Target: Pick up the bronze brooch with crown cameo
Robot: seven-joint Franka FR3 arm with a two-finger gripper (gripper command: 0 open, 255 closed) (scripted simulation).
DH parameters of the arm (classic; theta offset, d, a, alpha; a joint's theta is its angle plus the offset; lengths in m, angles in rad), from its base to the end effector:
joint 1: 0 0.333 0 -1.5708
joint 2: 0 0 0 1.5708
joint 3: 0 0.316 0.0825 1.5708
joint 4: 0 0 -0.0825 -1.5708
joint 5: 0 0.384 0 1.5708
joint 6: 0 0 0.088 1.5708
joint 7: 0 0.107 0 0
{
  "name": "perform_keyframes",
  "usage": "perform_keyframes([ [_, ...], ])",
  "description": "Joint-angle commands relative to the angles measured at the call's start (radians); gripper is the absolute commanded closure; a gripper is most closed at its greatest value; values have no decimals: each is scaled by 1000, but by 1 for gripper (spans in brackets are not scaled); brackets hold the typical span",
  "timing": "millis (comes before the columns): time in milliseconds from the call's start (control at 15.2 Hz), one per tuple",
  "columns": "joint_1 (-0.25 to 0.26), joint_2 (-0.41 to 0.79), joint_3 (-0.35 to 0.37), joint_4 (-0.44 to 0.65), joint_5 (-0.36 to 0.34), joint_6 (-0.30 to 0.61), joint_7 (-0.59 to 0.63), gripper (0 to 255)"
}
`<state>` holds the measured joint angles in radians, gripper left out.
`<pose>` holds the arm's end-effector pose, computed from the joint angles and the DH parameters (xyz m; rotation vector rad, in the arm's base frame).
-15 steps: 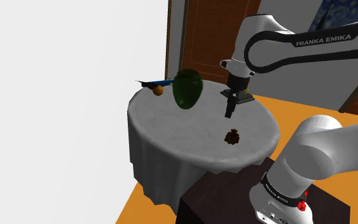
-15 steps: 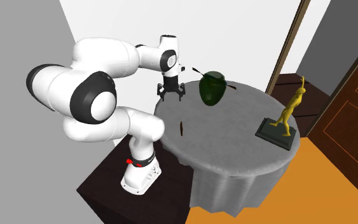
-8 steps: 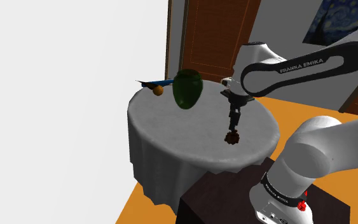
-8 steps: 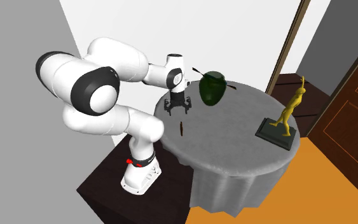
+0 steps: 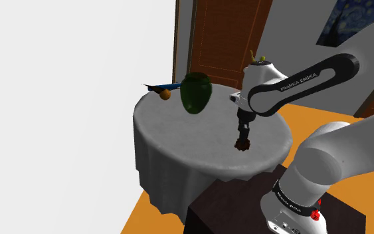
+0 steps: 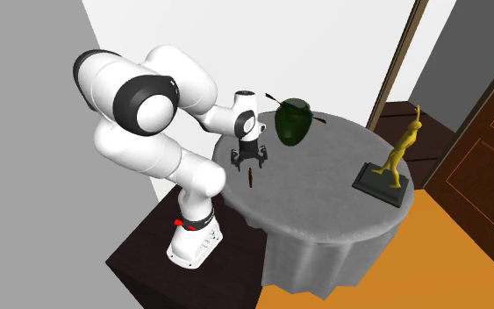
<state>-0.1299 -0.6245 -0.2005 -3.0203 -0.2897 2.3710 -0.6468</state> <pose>0.2765 -0.0829 0.2998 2.9548 0.8597 -0.0868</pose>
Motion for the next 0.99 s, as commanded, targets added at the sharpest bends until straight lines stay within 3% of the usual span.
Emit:
perform_keyframes([
  [0, -5, 36, -4, -9, -9, 46, 3, 0],
  [132, -6, 46, -5, -12, -12, 59, 5, 0],
  [198, -4, 49, -3, -12, -11, 62, 7, 255],
  [792, -6, 46, -5, -12, -12, 59, 5, 255],
  [924, -2, 9, -2, -2, -3, 12, -1, 255],
])
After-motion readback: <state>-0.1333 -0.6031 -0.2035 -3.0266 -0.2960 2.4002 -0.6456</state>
